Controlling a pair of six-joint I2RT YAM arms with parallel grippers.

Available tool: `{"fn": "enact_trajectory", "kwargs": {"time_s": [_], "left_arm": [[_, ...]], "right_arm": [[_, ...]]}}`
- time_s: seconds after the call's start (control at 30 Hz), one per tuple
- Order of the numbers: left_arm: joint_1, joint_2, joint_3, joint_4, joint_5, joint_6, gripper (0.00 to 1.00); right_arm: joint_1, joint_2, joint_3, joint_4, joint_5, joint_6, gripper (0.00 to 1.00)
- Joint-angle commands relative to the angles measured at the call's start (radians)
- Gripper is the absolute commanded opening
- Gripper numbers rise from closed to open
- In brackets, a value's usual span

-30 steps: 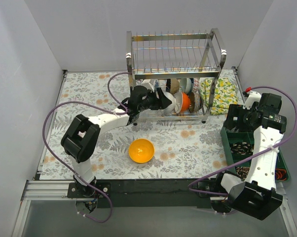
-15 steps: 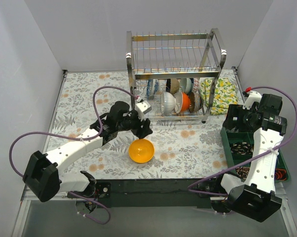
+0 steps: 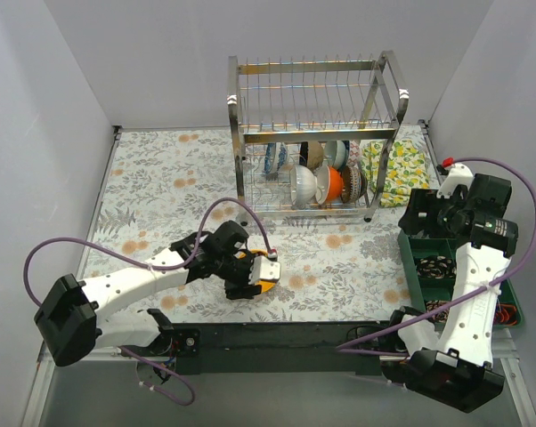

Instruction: Load the bowls into the dish rack

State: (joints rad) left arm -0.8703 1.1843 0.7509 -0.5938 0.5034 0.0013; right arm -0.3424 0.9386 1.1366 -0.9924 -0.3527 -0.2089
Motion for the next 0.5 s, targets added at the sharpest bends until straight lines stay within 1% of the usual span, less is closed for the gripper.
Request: {"fn": "enact_trajectory", "kwargs": {"time_s": [0.0,0.13,0.17,0.23,0.33,0.37,0.43,0.47], "left_arm": [[-0.055,-0.035,-0.059,0.037,-0.086,0.037,0.50],[-0.079,-0.017,-0.104,0.124,-0.176,0.043,0.49],[-0.091,-0.014,-0.111,0.161,-0.221,0.048,0.48],[-0.105,-0.020,-0.137,0.204,-0.255,0.065,0.45],[-0.131,-0.014,-0.153,0.229,-0.282,0.091,0.29],[-0.142,-0.015,-0.153,0.224,-0.281,0.086,0.18],[-0.150,-0.029,-0.142,0.204,-0.269,0.086,0.09],[-0.154,-0.032,-0.134,0.174,-0.266,0.079,0.01]], "right_arm": [[0.017,-0.011,0.020,0.031,-0.019,0.002,0.92],[0.026,-0.017,0.017,0.037,-0.020,0.016,0.92],[0.028,-0.017,0.017,0.037,-0.019,0.017,0.92],[0.032,-0.020,0.017,0.038,-0.015,0.017,0.92],[0.036,-0.021,0.011,0.040,-0.005,0.017,0.92],[0.037,-0.021,0.009,0.040,-0.005,0.019,0.92],[0.040,-0.023,0.006,0.041,-0.003,0.019,0.92],[0.040,-0.021,0.006,0.044,-0.003,0.019,0.92]]}}
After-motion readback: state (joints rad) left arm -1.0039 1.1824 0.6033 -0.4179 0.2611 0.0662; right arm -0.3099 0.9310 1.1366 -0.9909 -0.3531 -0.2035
